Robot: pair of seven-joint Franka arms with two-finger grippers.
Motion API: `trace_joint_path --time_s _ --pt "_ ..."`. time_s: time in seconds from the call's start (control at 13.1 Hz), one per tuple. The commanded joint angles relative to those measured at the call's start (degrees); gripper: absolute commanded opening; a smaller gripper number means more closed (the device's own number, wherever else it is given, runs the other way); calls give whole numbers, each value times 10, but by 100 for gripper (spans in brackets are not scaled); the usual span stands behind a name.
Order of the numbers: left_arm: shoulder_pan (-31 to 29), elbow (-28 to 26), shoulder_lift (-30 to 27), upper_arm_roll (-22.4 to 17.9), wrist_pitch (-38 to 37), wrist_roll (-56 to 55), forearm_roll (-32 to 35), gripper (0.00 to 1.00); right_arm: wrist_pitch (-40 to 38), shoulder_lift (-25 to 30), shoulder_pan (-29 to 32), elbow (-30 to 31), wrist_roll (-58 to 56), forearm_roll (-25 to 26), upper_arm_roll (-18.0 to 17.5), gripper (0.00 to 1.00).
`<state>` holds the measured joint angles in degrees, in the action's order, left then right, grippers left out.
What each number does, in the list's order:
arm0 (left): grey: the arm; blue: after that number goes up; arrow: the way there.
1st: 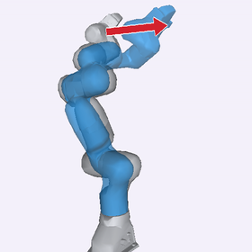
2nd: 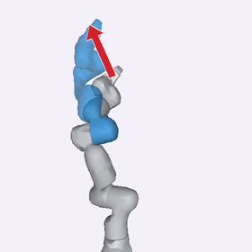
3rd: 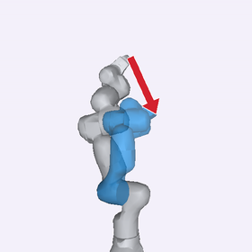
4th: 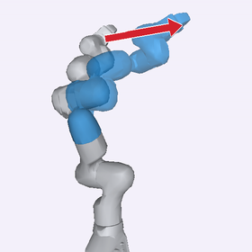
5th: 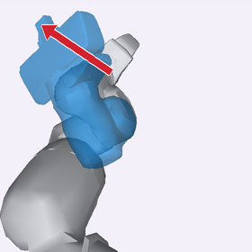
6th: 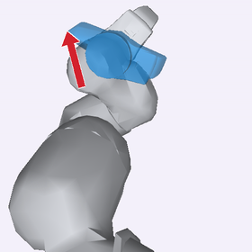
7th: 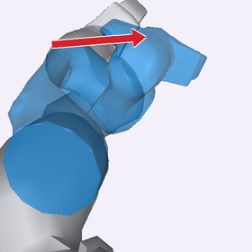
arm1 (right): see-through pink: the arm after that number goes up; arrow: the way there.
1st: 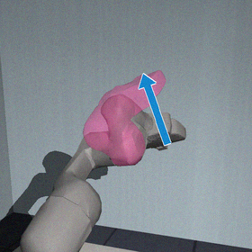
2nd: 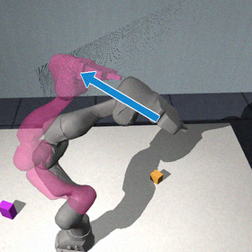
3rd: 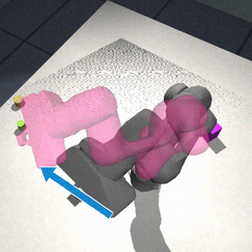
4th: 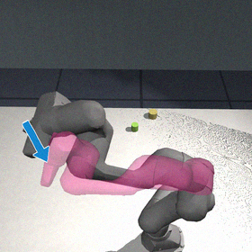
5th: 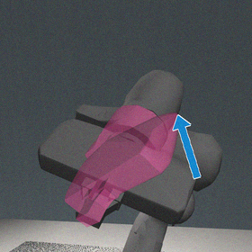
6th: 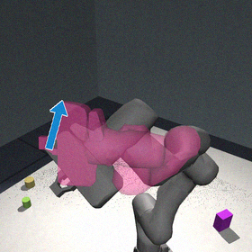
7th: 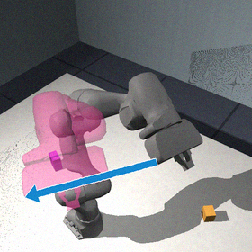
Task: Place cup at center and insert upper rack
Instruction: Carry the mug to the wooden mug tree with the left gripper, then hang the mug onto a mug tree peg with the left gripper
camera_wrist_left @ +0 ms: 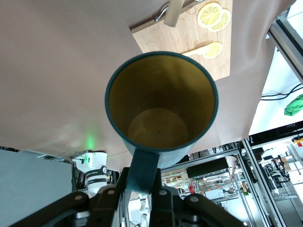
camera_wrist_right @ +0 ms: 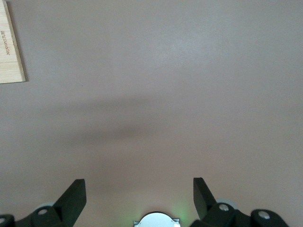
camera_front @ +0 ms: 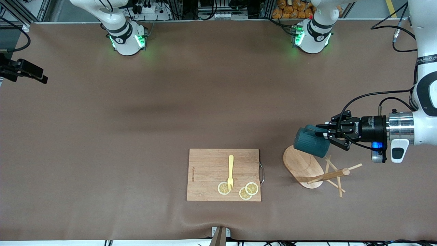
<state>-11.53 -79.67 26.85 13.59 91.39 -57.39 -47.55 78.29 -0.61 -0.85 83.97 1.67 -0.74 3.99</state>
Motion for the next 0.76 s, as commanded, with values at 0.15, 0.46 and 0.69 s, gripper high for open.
trace_joint_path --time_s 0.15,0.46,0.69 --pt "-10 7 36 6 -9 23 -40 0 -4 -1 4 -5 8 -6 -5 100" --pt "-27 8 62 3 -8 51 -70 0 -4 -1 4 -5 8 -6 -5 100" --pt "-33 26 76 1 -8 58 -72 0 -4 -1 5 -5 8 -6 -5 100"
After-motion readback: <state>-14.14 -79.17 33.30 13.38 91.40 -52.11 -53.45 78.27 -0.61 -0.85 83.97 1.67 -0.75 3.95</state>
